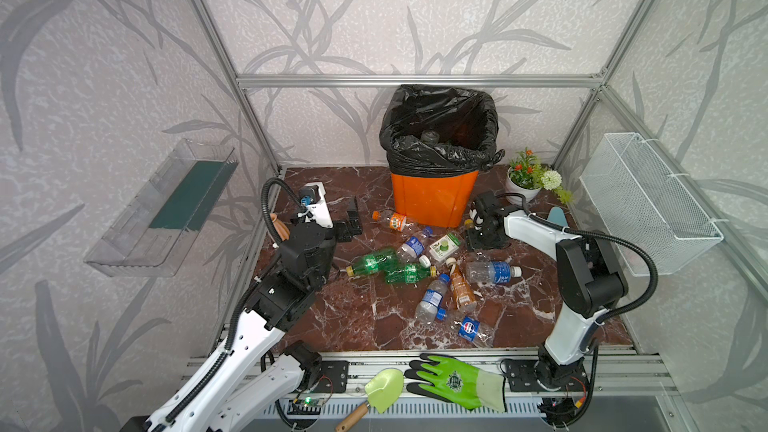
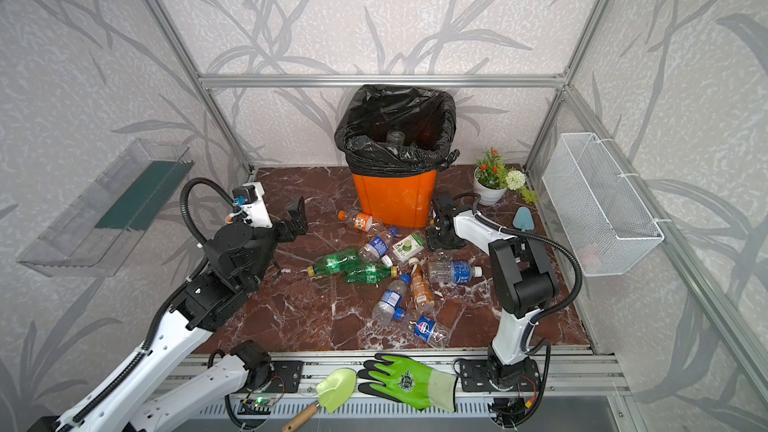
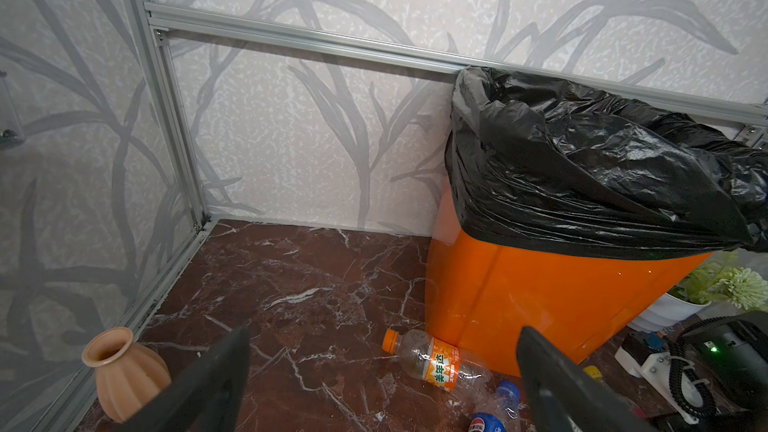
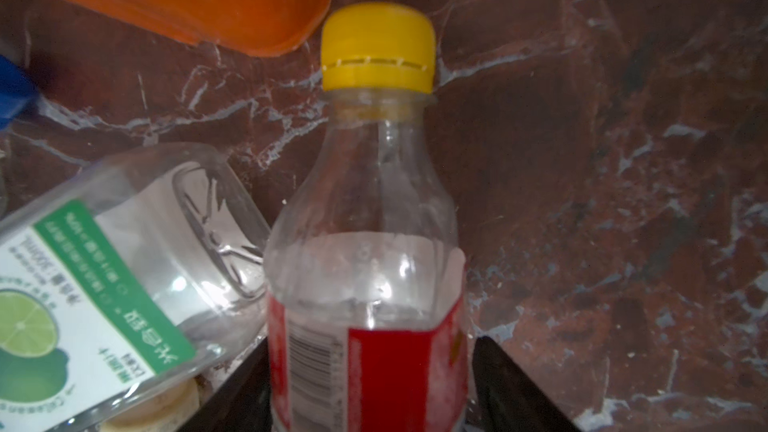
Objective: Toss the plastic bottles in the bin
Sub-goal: 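Lift the red-labelled bottle high and carry it toward the bin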
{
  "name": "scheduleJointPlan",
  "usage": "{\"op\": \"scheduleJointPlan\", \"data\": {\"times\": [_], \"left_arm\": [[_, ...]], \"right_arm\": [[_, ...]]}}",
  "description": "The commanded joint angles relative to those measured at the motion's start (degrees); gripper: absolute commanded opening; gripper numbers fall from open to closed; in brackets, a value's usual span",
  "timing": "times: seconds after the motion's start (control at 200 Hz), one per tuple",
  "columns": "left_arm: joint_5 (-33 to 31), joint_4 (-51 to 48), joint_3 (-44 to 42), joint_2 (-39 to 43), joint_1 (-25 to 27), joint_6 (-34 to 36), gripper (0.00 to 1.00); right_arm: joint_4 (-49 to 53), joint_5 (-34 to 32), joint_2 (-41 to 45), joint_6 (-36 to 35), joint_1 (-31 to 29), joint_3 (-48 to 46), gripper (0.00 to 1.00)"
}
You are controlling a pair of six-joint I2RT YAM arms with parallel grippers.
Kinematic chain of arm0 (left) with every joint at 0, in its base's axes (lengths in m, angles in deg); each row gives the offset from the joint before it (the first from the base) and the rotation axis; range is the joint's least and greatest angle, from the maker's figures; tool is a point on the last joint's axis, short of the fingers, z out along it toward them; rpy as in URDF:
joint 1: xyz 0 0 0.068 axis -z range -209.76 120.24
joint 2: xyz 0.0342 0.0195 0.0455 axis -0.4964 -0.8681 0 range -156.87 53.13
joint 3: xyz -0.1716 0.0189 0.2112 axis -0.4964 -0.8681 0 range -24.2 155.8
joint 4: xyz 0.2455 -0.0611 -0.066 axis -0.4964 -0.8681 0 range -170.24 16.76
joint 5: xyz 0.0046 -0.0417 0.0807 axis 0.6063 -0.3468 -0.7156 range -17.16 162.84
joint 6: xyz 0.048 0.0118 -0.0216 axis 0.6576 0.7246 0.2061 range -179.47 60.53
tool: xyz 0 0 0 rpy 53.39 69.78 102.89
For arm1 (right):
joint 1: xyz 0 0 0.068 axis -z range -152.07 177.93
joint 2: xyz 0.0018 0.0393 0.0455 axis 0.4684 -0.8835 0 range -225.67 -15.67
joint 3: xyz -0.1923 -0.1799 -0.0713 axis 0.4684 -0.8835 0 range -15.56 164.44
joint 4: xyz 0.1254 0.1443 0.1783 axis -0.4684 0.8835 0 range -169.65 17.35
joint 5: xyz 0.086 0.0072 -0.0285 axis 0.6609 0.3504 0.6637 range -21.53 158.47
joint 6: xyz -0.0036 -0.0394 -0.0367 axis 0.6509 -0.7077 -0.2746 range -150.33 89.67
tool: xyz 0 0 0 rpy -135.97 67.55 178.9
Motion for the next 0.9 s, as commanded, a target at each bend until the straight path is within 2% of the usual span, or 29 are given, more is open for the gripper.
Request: {"op": "scheduleJointPlan", "data": {"times": [0.0, 0.08, 0.26, 0.43, 0.625, 0.75, 0.895], "left_arm": [[-0.24, -0.49, 0.01, -0.11, -0.56, -2.07, 0.99], [0.08, -0.44, -0.02, -0.12, -0.77, -2.26, 0.99], [0.11, -0.72, 0.0, 0.14, -1.13, -2.76, 0.99], [0.19, -0.65, -0.6, 0.34, -1.44, -3.39, 0.99], [-0.04, -0.5, -1.13, -0.11, -1.79, -4.8, 0.99], [-0.31, -0.76, -1.61, -0.89, -2.33, -6.18, 0.99], [0.05, -0.97, -2.35, -2.18, -3.18, -7.83, 0.99]], "right_arm": [[1.33, 1.49, -1.39, -0.77, -0.12, 2.07, 0.72], [0.62, 1.82, -1.16, -0.5, -0.18, 2.16, 0.68], [0.65, 0.96, 0.56, 0.29, -0.02, 2.09, 0.5], [-1.7, -0.36, 6.3, 0.68, 0.15, 0.03, 0.46], [-11.39, -1.95, 23.29, 3.16, 1.18, -7.09, 0.44], [-25.74, -3.29, 38.23, 5.3, 2.19, -16.31, 0.44], [-38.99, -5.58, 55.26, 6.97, 2.88, -22.59, 0.44]]}}
